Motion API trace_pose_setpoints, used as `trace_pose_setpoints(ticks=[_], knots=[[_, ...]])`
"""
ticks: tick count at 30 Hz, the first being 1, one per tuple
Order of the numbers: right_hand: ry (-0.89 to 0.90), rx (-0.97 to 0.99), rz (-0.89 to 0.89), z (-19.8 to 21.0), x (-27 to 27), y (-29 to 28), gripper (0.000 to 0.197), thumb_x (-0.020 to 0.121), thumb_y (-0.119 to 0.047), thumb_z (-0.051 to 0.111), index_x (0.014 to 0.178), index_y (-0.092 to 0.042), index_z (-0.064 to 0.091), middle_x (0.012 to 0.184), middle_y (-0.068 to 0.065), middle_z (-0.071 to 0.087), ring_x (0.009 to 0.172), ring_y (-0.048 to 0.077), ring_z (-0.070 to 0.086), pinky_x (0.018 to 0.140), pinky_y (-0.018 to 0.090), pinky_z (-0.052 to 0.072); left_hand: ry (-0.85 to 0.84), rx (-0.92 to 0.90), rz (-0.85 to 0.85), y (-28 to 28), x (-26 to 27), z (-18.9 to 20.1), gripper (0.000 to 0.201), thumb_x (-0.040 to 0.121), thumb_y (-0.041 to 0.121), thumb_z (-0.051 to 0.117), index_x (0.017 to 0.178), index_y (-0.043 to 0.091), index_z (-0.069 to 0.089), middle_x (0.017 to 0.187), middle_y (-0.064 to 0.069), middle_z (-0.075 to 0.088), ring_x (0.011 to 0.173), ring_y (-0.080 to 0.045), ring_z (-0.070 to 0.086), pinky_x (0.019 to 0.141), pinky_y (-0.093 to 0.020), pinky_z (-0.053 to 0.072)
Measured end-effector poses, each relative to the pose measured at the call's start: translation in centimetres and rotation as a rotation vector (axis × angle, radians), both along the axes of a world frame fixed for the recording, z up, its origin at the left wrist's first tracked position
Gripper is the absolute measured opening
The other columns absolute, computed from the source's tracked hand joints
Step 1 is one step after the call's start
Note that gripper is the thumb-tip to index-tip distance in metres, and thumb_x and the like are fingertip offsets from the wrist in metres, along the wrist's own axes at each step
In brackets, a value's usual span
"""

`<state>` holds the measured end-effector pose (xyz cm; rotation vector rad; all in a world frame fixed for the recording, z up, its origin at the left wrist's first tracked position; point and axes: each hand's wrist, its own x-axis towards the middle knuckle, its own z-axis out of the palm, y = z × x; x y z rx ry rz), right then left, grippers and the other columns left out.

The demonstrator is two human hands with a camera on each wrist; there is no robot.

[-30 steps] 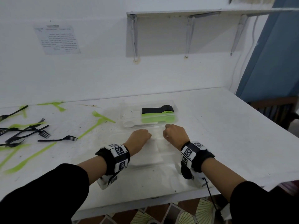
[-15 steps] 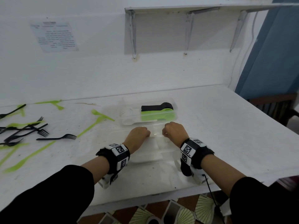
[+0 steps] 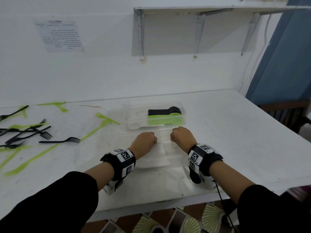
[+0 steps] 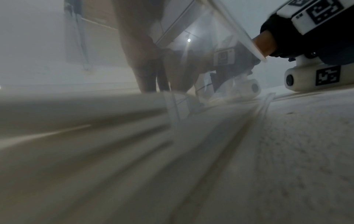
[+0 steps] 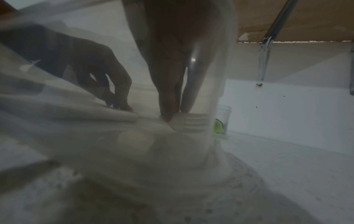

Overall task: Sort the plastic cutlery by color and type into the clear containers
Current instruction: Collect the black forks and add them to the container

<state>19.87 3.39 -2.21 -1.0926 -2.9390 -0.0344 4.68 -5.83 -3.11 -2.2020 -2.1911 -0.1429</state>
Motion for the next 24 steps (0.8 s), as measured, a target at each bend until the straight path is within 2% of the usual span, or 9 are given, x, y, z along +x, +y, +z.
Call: trace_pose_setpoints(ticks=[6,9,15,20,22,24], knots=[[0.029,0.024,0.018,0.0,0.4,-0.1,0.024,0.087,0.0,0.05,0.102,-0.009,0.067,0.109,0.007,0.059,0.104,0.026,0.053,0.076,0.032,0.042,0.004,0.014,-0.001,-0.2,0.1,0.1,0.025,0.093,0.014,0.041,0.11,0.008,0.058,0.112,-0.007,0.057,0.099,-0.025,0.056,0.069,-0.028,0.035],[0.057,0.006,0.006,0.1,0.6,-0.3,0.023,0.087,-0.001,0.05,0.1,-0.01,0.068,0.108,0.007,0.059,0.103,0.026,0.053,0.075,0.031,0.042,-0.012,-0.015,-0.004,-0.2,0.0,0.4,0.024,0.094,0.018,0.044,0.11,0.009,0.059,0.112,-0.006,0.057,0.1,-0.025,0.056,0.073,-0.029,0.038],[0.117,-0.097,-0.054,1.0,0.7,-0.8,0.025,0.088,-0.01,0.049,0.103,-0.011,0.069,0.111,0.008,0.064,0.105,0.026,0.056,0.082,0.031,0.043,-0.09,-0.048,0.002,-0.2,-0.5,0.7,0.024,0.093,0.02,0.048,0.11,0.012,0.061,0.112,-0.004,0.06,0.104,-0.021,0.054,0.081,-0.028,0.039],[0.311,-0.259,-0.046,3.0,0.2,-1.6,0.021,0.086,-0.013,0.056,0.099,-0.015,0.072,0.105,0.001,0.069,0.099,0.02,0.062,0.08,0.027,0.045,-0.329,0.049,0.012,-1.0,-1.2,1.5,0.02,0.088,0.009,0.054,0.102,0.004,0.067,0.101,-0.008,0.068,0.092,-0.023,0.061,0.082,-0.027,0.045],[0.401,-0.314,-0.029,3.4,-0.5,-2.2,0.02,0.084,-0.012,0.057,0.097,-0.014,0.073,0.1,0.001,0.071,0.094,0.018,0.064,0.075,0.025,0.045,-0.431,0.107,0.026,-1.7,-1.8,1.9,0.017,0.085,0.004,0.056,0.096,0.002,0.069,0.096,-0.011,0.07,0.085,-0.025,0.064,0.081,-0.031,0.049],[0.473,-0.348,-0.011,3.5,-1.5,-2.7,0.02,0.083,-0.011,0.058,0.097,-0.014,0.073,0.1,0.002,0.071,0.09,0.017,0.064,0.074,0.023,0.044,-0.506,0.172,0.06,-2.7,-2.6,2.3,0.015,0.083,0.001,0.058,0.092,0.001,0.07,0.091,-0.011,0.07,0.079,-0.026,0.065,0.078,-0.029,0.05]])
